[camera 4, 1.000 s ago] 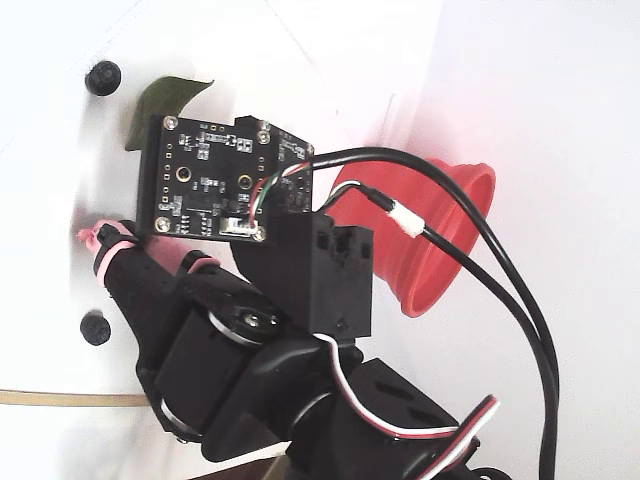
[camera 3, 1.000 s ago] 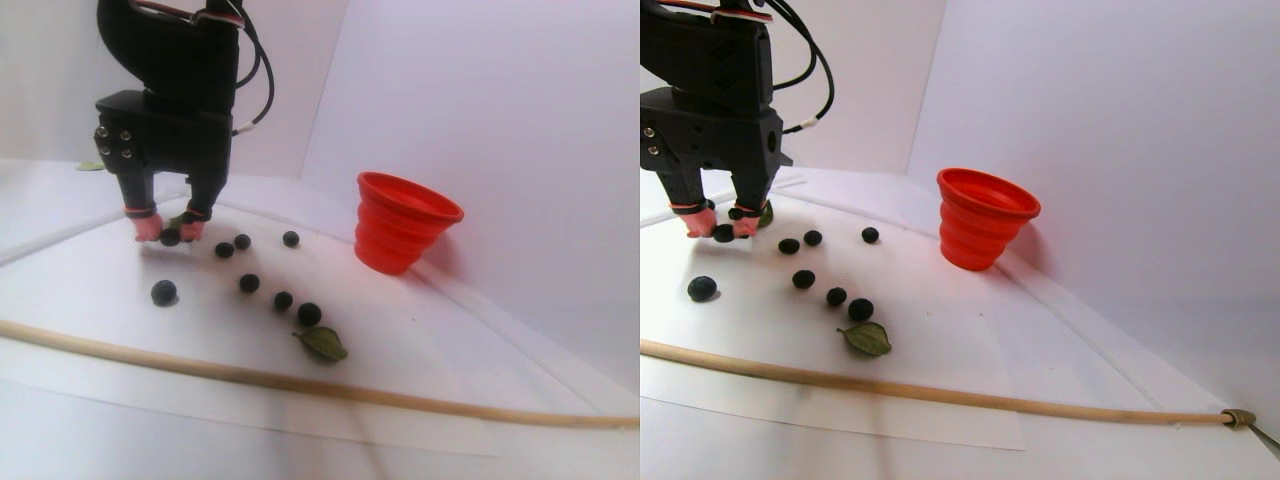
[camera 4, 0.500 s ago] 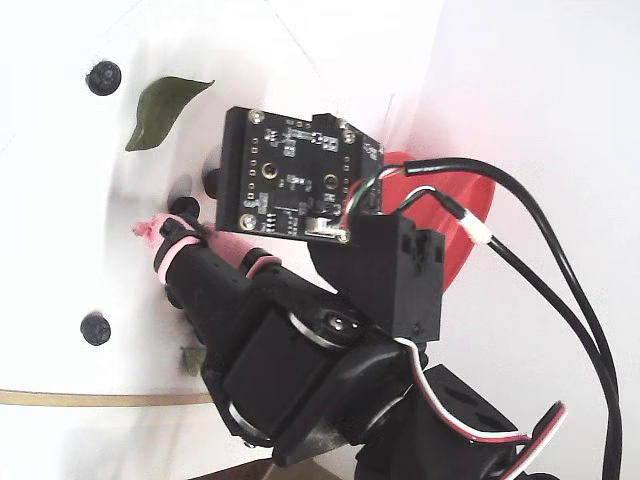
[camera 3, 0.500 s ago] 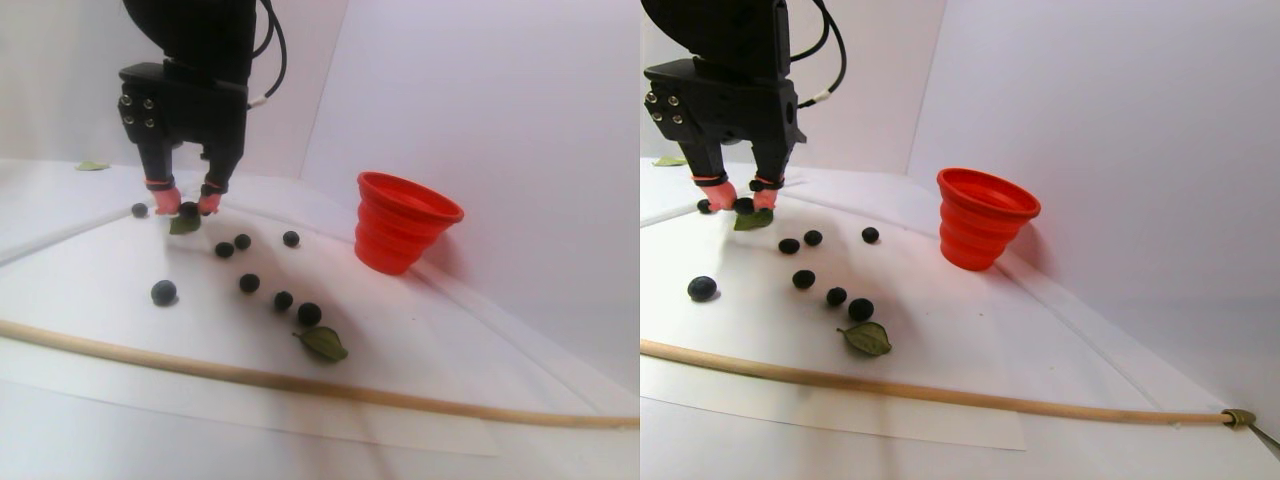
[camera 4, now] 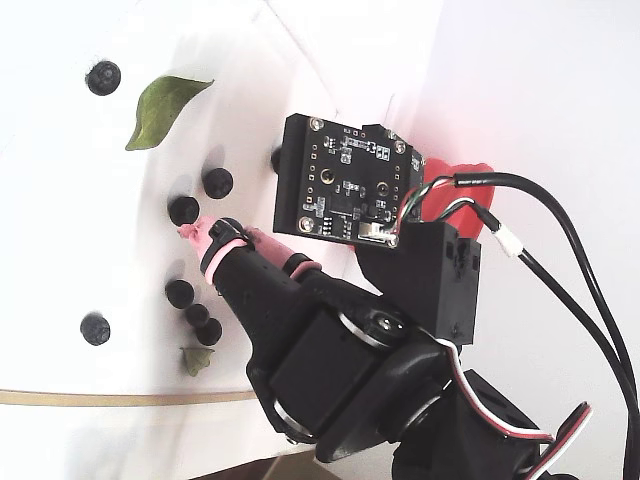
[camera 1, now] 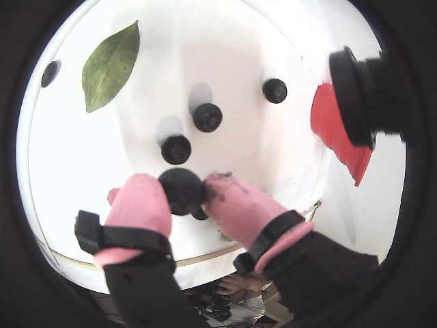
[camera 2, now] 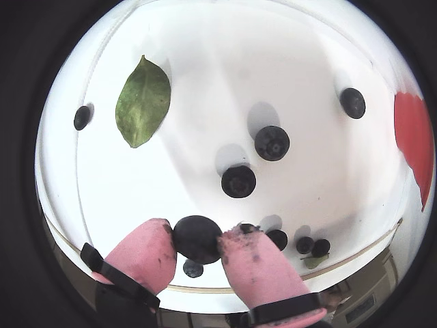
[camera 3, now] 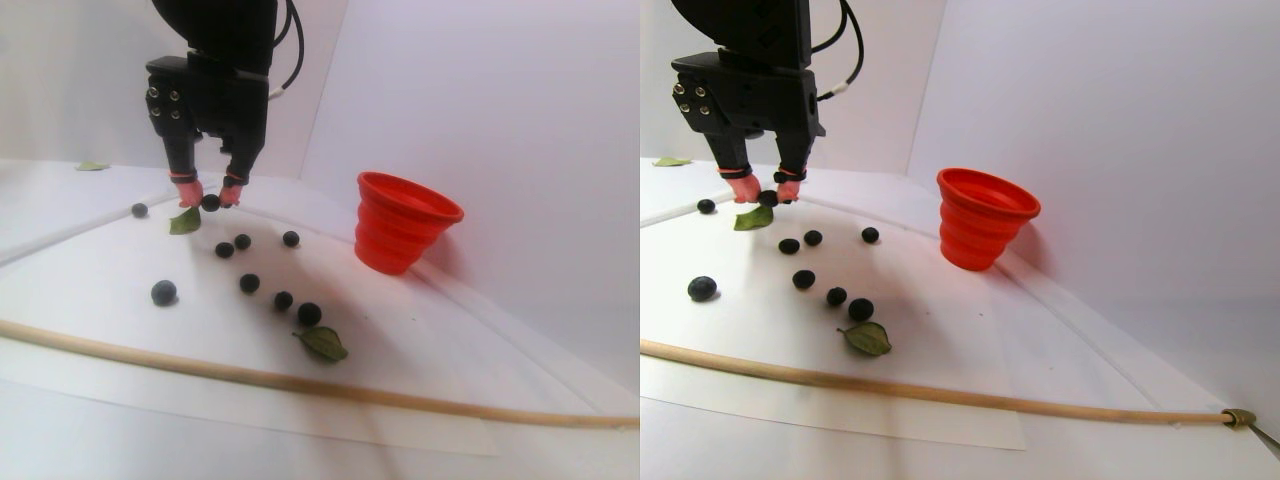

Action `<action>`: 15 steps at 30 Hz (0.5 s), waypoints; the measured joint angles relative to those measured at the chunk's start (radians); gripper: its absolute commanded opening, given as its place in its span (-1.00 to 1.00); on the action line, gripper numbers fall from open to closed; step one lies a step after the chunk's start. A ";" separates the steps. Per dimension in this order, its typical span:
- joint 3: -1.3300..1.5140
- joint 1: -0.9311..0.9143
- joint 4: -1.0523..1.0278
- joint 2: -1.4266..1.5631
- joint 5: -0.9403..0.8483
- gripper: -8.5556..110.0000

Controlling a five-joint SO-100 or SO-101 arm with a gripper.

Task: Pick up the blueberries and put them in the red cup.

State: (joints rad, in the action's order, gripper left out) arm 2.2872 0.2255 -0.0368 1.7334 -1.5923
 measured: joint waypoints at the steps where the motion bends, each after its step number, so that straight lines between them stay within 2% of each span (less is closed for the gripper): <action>1: 0.000 -0.008 -0.008 0.000 -0.005 -0.67; 15: 0.000 -0.095 -0.071 0.095 -0.025 -0.67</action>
State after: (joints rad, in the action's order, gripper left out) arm 2.2872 0.1304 -0.1074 1.8285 -1.6168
